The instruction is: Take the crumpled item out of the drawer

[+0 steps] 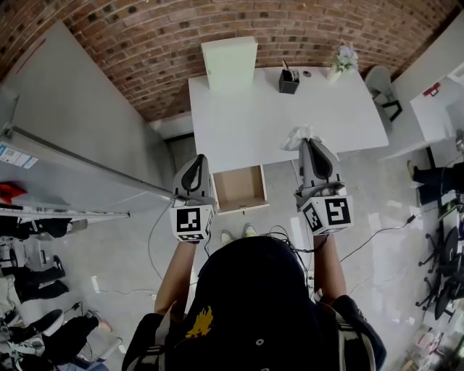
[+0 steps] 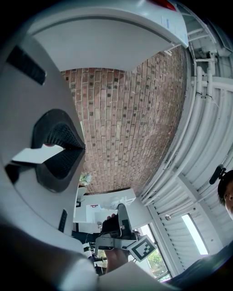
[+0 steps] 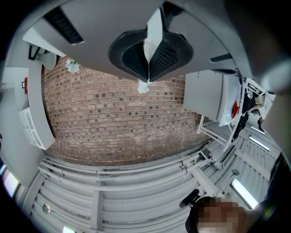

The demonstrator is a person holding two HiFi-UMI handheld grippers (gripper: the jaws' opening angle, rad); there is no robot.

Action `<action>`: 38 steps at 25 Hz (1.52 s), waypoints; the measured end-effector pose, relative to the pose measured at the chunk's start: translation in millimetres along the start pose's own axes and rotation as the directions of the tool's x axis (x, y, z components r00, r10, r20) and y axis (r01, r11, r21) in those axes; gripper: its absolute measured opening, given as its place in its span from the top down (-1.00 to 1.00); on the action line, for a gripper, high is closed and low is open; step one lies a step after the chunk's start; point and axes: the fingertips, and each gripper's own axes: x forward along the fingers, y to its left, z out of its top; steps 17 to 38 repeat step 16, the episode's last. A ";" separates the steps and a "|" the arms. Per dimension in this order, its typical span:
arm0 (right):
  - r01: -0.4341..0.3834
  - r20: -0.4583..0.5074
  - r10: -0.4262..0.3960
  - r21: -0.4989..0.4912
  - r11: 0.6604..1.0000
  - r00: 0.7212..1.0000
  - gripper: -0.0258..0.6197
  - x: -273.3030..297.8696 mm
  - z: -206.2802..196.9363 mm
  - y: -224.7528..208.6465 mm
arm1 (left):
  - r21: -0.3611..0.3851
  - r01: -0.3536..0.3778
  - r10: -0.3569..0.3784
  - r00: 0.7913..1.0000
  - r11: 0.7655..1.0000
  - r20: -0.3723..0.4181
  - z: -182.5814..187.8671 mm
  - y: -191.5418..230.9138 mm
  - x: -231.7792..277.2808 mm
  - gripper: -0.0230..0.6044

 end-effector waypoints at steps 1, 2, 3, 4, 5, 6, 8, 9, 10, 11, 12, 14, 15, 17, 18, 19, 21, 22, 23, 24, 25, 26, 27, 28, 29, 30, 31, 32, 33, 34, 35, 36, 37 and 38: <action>0.000 0.000 0.000 -0.001 1.000 1.000 0.81 -0.3 0.3 0.3 | -0.001 -0.002 0.002 1.000 1.000 -0.001 -0.4 0.9 -0.6 0.87; 0.000 0.000 0.000 -0.002 1.000 1.000 0.81 -0.6 0.7 0.6 | -0.002 -0.005 0.005 1.000 1.000 -0.002 -0.6 1.8 -1.2 0.87; 0.000 0.000 0.000 -0.003 1.000 1.000 0.81 -0.9 1.1 0.9 | -0.001 -0.007 0.007 1.000 1.000 -0.003 -0.6 2.6 -1.5 0.87; -0.001 0.000 0.001 -0.004 1.000 1.000 0.81 -1.3 1.5 1.1 | -0.001 -0.009 0.009 1.000 1.000 -0.003 -0.5 3.1 -1.7 0.87; -0.002 0.001 0.002 -0.005 1.000 1.000 0.81 -1.6 1.8 1.5 | 0.000 -0.010 0.010 1.000 1.000 -0.003 -0.4 3.4 -1.9 0.87; -0.003 0.001 0.003 -0.007 1.000 1.000 0.81 -2.0 2.1 2.1 | 0.000 -0.010 0.010 1.000 1.000 -0.002 -0.4 3.6 -2.1 0.87; -0.006 0.001 0.006 -0.009 1.000 1.000 0.81 -2.6 2.4 4.2 | -0.002 -0.010 0.010 1.000 1.000 -0.001 -1.0 3.5 -3.2 0.87; -0.008 0.001 0.008 -0.009 1.000 1.000 0.81 -2.5 2.3 5.4 | -0.003 -0.010 0.010 1.000 1.000 -0.002 -1.4 3.5 -3.7 0.87; -0.010 0.000 0.010 -0.010 1.000 1.000 0.81 -2.1 2.3 6.6 | -0.004 -0.009 0.009 1.000 1.000 -0.002 -1.8 3.5 -4.0 0.87; -0.012 0.000 0.012 -0.010 1.000 1.000 0.81 -1.7 2.3 7.5 | -0.004 -0.009 0.009 1.000 1.000 -0.003 -2.2 3.6 -4.0 0.87; -0.014 0.000 0.014 -0.011 1.000 1.000 0.81 -1.3 2.4 8.1 | -0.004 -0.009 0.009 1.000 1.000 -0.004 -2.4 3.8 -3.8 0.87; -0.015 0.000 0.015 -0.013 1.000 1.000 0.81 -1.0 2.8 9.0 | -0.003 -0.009 0.009 1.000 1.000 -0.004 -2.6 4.4 -3.4 0.87; -0.016 0.000 0.016 -0.013 1.000 1.000 0.81 -1.1 3.0 9.5 | -0.002 -0.009 0.009 1.000 1.000 -0.005 -2.6 4.8 -3.3 0.87; -0.016 0.000 0.016 -0.014 1.000 1.000 0.81 -1.2 3.2 9.9 | -0.001 -0.009 0.009 1.000 1.000 -0.005 -2.5 5.1 -3.2 0.87; -0.016 0.000 0.016 -0.014 1.000 1.000 0.81 -1.2 3.2 9.9 | -0.001 -0.009 0.009 1.000 1.000 -0.005 -2.5 5.1 -3.2 0.87; -0.016 0.000 0.016 -0.014 1.000 1.000 0.81 -1.2 3.2 9.9 | -0.001 -0.009 0.009 1.000 1.000 -0.005 -2.5 5.1 -3.2 0.87; -0.016 0.000 0.016 -0.014 1.000 1.000 0.81 -1.2 3.2 9.9 | -0.001 -0.009 0.009 1.000 1.000 -0.005 -2.5 5.1 -3.2 0.87; -0.016 0.000 0.016 -0.014 1.000 1.000 0.81 -1.2 3.2 9.9 | -0.001 -0.009 0.009 1.000 1.000 -0.005 -2.5 5.1 -3.2 0.87; -0.016 0.000 0.016 -0.014 1.000 1.000 0.81 -1.2 3.2 9.9 | -0.001 -0.009 0.009 1.000 1.000 -0.005 -2.5 5.1 -3.2 0.87; -0.016 0.000 0.016 -0.014 1.000 1.000 0.81 -1.2 3.2 9.9 | -0.001 -0.009 0.009 1.000 1.000 -0.005 -2.5 5.1 -3.2 0.87; -0.016 0.000 0.016 -0.014 1.000 1.000 0.81 -1.2 3.2 9.9 | -0.001 -0.009 0.009 1.000 1.000 -0.005 -2.5 5.1 -3.2 0.87; -0.016 0.000 0.016 -0.014 1.000 1.000 0.81 -1.2 3.2 9.9 | -0.001 -0.009 0.009 1.000 1.000 -0.005 -2.5 5.1 -3.2 0.87; -0.016 0.000 0.016 -0.014 1.000 1.000 0.81 -1.2 3.2 9.9 | -0.001 -0.009 0.009 1.000 1.000 -0.005 -2.5 5.1 -3.2 0.87; -0.016 0.000 0.016 -0.014 1.000 1.000 0.81 -1.2 3.2 9.9 | -0.001 -0.009 0.009 1.000 1.000 -0.005 -2.5 5.1 -3.2 0.87; -0.016 0.000 0.016 -0.014 1.000 1.000 0.81 -1.2 3.2 9.9 | -0.001 -0.009 0.009 1.000 1.000 -0.005 -2.5 5.1 -3.2 0.87; -0.016 0.000 0.016 -0.014 1.000 1.000 0.81 -1.2 3.2 9.9 | -0.001 -0.009 0.009 1.000 1.000 -0.005 -2.5 5.1 -3.2 0.87; -0.016 0.000 0.016 -0.014 1.000 1.000 0.81 -1.2 3.2 9.9 | -0.001 -0.009 0.009 1.000 1.000 -0.005 -2.5 5.1 -3.2 0.87; -0.016 0.000 0.016 -0.014 1.000 1.000 0.81 -1.2 3.2 9.9 | -0.001 -0.009 0.009 1.000 1.000 -0.005 -2.5 5.1 -3.2 0.87; -0.016 0.000 0.016 -0.014 1.000 1.000 0.81 -1.2 3.2 9.9 | -0.001 -0.009 0.009 1.000 1.000 -0.005 -2.5 5.1 -3.2 0.87; -0.016 0.000 0.016 -0.014 1.000 1.000 0.81 -1.2 3.2 9.9 | -0.001 -0.009 0.009 1.000 1.000 -0.005 -2.5 5.1 -3.2 0.87; -0.016 0.000 0.016 -0.014 1.000 1.000 0.81 -1.2 3.2 9.9 | -0.001 -0.009 0.009 1.000 1.000 -0.005 -2.5 5.1 -3.2 0.87; -0.016 0.000 0.016 -0.014 1.000 1.000 0.81 -1.2 3.2 9.9 | -0.001 -0.009 0.009 1.000 1.000 -0.005 -2.5 5.1 -3.2 0.87; -0.016 0.000 0.016 -0.014 1.000 1.000 0.81 -1.2 3.2 9.9 | -0.001 -0.009 0.009 1.000 1.000 -0.005 -2.5 5.1 -3.2 0.87; -0.016 0.000 0.016 -0.014 1.000 1.000 0.81 -1.2 3.2 9.9 | -0.001 -0.009 0.009 1.000 1.000 -0.005 -2.5 5.1 -3.2 0.87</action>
